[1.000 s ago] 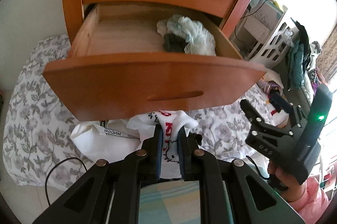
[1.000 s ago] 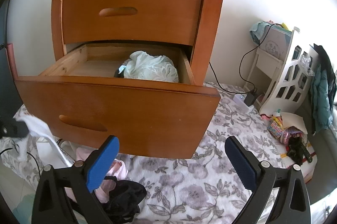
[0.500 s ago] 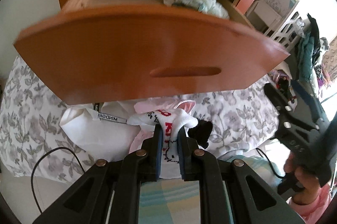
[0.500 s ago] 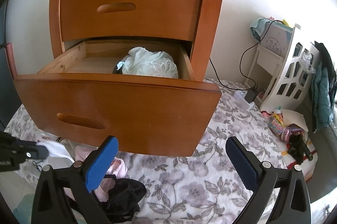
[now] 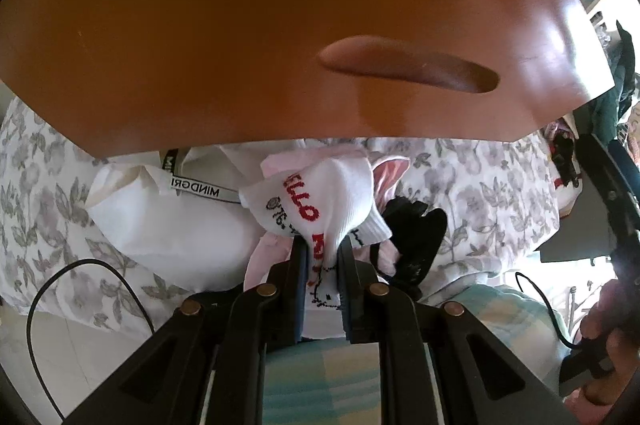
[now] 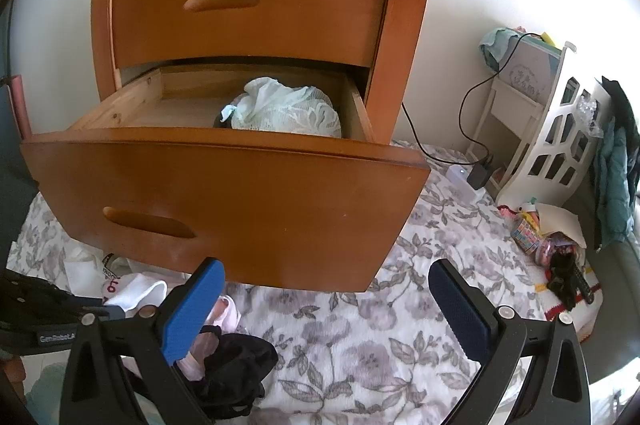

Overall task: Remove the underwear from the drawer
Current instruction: 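Lower the white sock onto the clothes on the bed and release it, then move the left gripper back into the drawer toward the dark green cloth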

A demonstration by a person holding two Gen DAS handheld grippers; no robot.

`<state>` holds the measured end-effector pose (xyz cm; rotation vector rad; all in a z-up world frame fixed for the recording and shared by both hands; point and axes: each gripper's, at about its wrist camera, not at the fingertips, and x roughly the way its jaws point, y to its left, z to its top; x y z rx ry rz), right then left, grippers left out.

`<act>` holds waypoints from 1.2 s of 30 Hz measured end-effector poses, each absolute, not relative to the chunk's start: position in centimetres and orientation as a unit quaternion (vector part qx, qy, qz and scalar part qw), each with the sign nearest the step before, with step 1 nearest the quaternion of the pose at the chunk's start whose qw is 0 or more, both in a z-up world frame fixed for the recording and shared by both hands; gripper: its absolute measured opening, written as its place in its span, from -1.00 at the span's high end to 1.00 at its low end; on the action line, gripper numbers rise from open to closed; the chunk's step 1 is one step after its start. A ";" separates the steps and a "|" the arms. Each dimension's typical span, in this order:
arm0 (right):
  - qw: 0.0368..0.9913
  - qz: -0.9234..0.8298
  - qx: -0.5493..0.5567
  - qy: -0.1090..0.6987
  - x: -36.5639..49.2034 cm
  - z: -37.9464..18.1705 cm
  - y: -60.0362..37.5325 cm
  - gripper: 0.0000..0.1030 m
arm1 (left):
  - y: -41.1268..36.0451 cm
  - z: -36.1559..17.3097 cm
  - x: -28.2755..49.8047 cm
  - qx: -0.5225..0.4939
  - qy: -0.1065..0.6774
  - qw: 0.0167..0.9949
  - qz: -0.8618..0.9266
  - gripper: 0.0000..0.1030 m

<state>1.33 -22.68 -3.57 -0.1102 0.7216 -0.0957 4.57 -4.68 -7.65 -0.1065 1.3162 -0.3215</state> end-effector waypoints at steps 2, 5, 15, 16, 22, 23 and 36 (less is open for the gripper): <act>0.932 -0.046 -0.054 0.355 1.4 -3.6 -22.7 -1.00 | -4.6 -8.0 4.7 -0.050 0.613 0.775 -0.145 0.62; 0.931 -0.046 -0.055 0.357 1.5 -3.7 -22.7 -1.00 | -4.6 -8.5 4.6 -0.049 0.619 0.771 -0.142 0.41; 0.931 -0.046 -0.055 0.357 1.5 -3.7 -22.6 -1.00 | -4.9 -8.4 4.6 -0.055 0.619 0.771 -0.141 -0.28; 0.931 -0.046 -0.055 0.357 1.5 -3.7 -22.6 -1.00 | -4.9 -8.4 4.6 -0.055 0.619 0.771 -0.138 -0.31; 0.932 -0.046 -0.056 0.355 1.5 -3.7 -22.7 -1.00 | -3.7 -7.6 4.7 -0.071 0.609 0.781 -0.121 -0.56; 0.932 -0.046 -0.055 0.356 1.5 -3.7 -22.7 -1.00 | -3.5 -7.4 4.6 -0.075 0.604 0.784 -0.119 -0.71; 0.938 -0.041 -0.054 0.339 0.9 -3.1 -22.5 -1.00 | -2.0 -4.6 4.1 -0.096 0.570 0.807 -0.122 -0.81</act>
